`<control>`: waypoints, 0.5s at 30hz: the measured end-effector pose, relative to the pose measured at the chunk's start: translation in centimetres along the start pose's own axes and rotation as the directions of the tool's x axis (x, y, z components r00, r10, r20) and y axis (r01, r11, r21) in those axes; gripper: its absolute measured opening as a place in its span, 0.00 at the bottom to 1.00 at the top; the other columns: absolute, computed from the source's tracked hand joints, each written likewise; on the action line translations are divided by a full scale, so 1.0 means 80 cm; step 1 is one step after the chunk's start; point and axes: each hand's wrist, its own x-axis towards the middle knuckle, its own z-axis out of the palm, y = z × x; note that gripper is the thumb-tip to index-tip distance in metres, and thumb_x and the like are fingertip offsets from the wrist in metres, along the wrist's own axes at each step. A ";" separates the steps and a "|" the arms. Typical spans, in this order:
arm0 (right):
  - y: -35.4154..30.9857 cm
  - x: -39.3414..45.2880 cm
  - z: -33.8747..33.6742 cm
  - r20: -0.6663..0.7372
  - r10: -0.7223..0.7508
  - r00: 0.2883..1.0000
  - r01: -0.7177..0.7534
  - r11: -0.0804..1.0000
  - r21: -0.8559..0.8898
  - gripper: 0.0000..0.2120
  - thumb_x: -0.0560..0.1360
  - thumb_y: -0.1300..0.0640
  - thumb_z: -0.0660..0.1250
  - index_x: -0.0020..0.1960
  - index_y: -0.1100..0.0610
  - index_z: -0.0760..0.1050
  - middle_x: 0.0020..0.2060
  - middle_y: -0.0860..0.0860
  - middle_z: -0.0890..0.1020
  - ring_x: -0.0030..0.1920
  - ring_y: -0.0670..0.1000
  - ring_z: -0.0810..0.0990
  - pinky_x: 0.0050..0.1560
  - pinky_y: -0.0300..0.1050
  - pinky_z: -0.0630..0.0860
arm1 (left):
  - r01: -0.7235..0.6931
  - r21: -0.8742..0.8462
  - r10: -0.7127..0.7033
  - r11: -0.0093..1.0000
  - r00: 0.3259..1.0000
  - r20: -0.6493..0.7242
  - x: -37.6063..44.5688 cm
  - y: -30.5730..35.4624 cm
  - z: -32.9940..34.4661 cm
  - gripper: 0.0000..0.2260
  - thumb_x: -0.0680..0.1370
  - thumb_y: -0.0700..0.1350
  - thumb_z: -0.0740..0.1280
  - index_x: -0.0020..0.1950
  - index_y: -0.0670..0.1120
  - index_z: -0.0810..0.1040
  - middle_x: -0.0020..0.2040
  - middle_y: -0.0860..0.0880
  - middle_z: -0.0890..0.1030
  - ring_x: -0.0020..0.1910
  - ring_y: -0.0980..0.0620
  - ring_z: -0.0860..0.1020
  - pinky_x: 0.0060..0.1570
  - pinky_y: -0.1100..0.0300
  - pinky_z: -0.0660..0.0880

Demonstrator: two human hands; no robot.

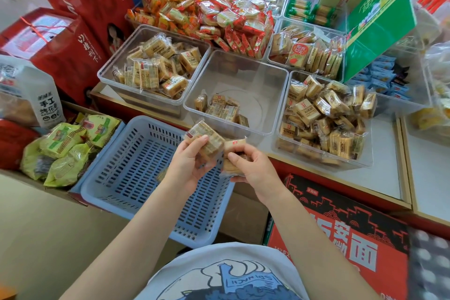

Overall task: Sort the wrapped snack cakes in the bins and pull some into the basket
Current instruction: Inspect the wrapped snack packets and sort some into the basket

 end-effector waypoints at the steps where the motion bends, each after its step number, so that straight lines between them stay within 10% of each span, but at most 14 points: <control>1: 0.001 0.000 -0.003 0.013 -0.008 1.000 0.008 1.000 0.020 0.11 0.82 0.62 0.66 0.59 0.48 0.80 0.57 0.57 0.82 0.54 0.58 0.85 0.45 0.49 0.84 | -0.010 -0.016 0.009 1.000 0.999 -0.040 0.003 0.002 -0.003 0.08 0.80 0.43 0.70 0.59 0.46 0.77 0.53 0.44 0.85 0.45 0.50 0.85 0.44 0.54 0.84; 6: -0.001 0.007 -0.017 -0.021 0.010 1.000 -0.006 0.987 0.162 0.28 0.79 0.64 0.70 0.72 0.49 0.60 0.60 0.58 0.82 0.53 0.60 0.86 0.49 0.57 0.84 | 0.038 0.106 -0.024 0.994 0.992 -0.128 0.013 0.007 -0.012 0.10 0.82 0.40 0.67 0.63 0.42 0.76 0.56 0.40 0.83 0.51 0.46 0.84 0.42 0.55 0.82; 11: -0.010 0.014 -0.013 0.002 -0.036 0.999 0.036 0.998 0.043 0.19 0.76 0.61 0.74 0.64 0.59 0.74 0.56 0.59 0.83 0.54 0.56 0.86 0.50 0.51 0.84 | 0.102 0.324 -0.146 0.940 0.983 0.112 0.006 -0.003 0.006 0.23 0.76 0.58 0.70 0.66 0.46 0.79 0.58 0.43 0.85 0.58 0.44 0.83 0.54 0.50 0.80; 15: -0.009 0.021 -0.019 -0.002 -0.064 0.998 0.064 0.995 0.071 0.16 0.76 0.63 0.74 0.63 0.59 0.78 0.55 0.61 0.84 0.55 0.57 0.85 0.55 0.51 0.83 | 0.039 0.269 -0.092 0.962 0.978 0.186 0.011 -0.004 0.014 0.23 0.76 0.54 0.72 0.67 0.44 0.79 0.59 0.43 0.85 0.58 0.44 0.84 0.54 0.53 0.80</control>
